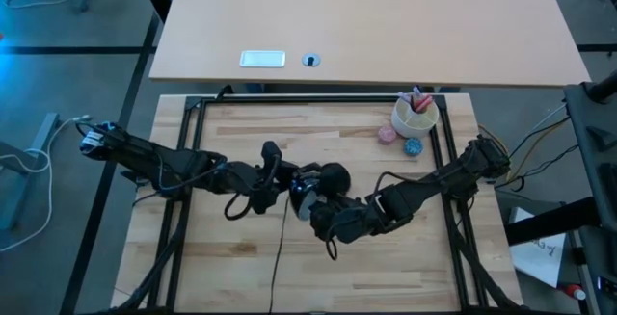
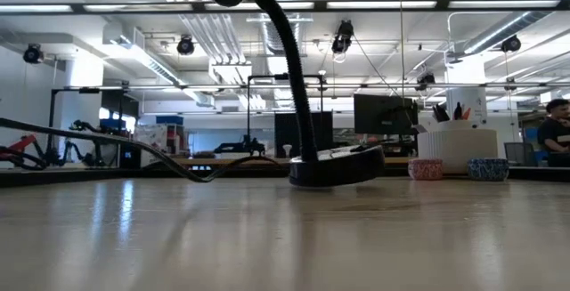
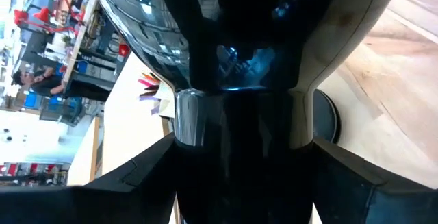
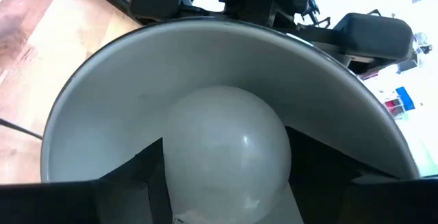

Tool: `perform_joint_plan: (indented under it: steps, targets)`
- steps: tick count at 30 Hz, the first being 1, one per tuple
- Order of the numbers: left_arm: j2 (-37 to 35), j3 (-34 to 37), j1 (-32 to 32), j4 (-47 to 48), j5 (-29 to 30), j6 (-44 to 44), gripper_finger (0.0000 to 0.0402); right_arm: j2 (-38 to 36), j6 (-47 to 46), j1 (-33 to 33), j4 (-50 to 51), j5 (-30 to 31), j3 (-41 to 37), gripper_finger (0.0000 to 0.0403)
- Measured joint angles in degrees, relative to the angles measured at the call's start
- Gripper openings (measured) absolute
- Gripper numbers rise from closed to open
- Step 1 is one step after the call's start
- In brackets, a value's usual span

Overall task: Screw lightbulb
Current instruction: Insert the lightbulb into the lamp

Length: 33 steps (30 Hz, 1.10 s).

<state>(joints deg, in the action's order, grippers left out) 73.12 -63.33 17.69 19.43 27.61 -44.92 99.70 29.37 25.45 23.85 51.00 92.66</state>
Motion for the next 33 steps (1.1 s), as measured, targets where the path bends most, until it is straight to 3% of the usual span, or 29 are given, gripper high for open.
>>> perform_joint_plan:
  steps: [16, 26, 33]
  targets:
    - [0.1, 0.0, 0.0, -0.8, -1.0, -0.1, 0.0253, -0.1, -9.7, 0.0, 2.0, 1.5, 0.0, 0.0210]
    - [0.1, 0.0, 0.0, -1.2, 0.9, 0.2, 0.0253, -0.2, -25.4, 0.1, 1.6, 2.1, 0.0, 0.0213]
    - [0.1, -0.2, 0.1, -1.2, 1.8, 0.2, 0.0253, -0.2, -30.6, 0.0, 1.6, 2.1, 0.0, 0.0216]
